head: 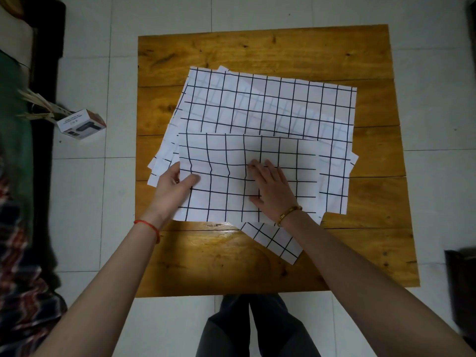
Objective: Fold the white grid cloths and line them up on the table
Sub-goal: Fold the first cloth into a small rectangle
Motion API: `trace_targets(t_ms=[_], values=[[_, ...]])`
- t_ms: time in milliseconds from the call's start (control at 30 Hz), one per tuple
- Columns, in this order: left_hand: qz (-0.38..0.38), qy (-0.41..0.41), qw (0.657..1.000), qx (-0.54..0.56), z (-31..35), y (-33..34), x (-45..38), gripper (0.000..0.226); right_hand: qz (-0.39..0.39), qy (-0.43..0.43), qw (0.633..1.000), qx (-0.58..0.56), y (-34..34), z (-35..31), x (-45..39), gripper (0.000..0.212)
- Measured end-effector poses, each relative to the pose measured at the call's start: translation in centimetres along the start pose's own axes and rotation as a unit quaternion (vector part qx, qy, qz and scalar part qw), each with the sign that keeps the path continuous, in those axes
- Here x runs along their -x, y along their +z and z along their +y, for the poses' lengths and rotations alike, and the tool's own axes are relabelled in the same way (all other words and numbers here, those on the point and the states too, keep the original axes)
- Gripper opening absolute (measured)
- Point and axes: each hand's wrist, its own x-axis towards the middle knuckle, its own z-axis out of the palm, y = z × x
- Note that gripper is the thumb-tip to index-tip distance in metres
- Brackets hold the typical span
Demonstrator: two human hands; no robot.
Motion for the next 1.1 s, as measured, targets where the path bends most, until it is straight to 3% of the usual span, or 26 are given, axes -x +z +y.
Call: trace_targets(t_ms=[67,300,400,467,567,667,733,867,900,1000,1100], values=[[-0.023,0.022,0.999,0.005,0.7,0.0,1.2,0.072,-0.001,-0.014,1.0,0.005,0.2,-0.4,0.0,0.079],[-0.108,0.127,0.986,-0.026,3.0,3.7,4.5,0.062,0.023,-0.049,0.999,0.006,0.9,-2.6,0.1,0.08],[-0.135,0.18,0.972,-0.069,3.6,6.3,4.8,0.068,0.081,-0.048,0.996,-0.007,0.4,-2.5,0.8,0.074],[-0.14,0.199,0.966,-0.084,4.1,8.0,5.1,0.072,0.117,-0.026,0.992,-0.044,-0.1,-1.6,1.5,0.065],[-0.159,0.198,0.965,-0.071,4.0,10.4,4.8,0.082,0.161,0.042,0.981,-0.1,-0.5,1.0,2.4,0.035],[-0.167,0.18,0.967,-0.06,3.4,12.4,4.3,0.088,0.224,0.166,0.924,-0.26,-1.5,2.9,3.5,0.035],[-0.158,0.178,0.968,-0.084,2.8,13.1,4.1,0.08,0.245,0.252,0.876,-0.33,-2.4,3.8,4.1,0.032],[-0.102,0.239,0.947,-0.189,0.9,12.5,3.4,0.059,0.243,0.313,0.797,-0.456,-2.7,5.4,4.0,0.033],[-0.088,0.251,0.936,-0.229,0.5,12.2,3.1,0.058,0.232,0.317,0.797,-0.459,-2.6,5.6,4.0,0.032],[-0.057,0.274,0.893,-0.353,-0.7,11.3,1.6,0.062,0.225,0.296,0.853,-0.367,-2.4,6.0,3.9,0.024],[-0.068,0.251,0.853,-0.452,-1.4,10.7,0.6,0.069,0.223,0.285,0.869,-0.337,-2.2,6.0,3.8,0.029]])
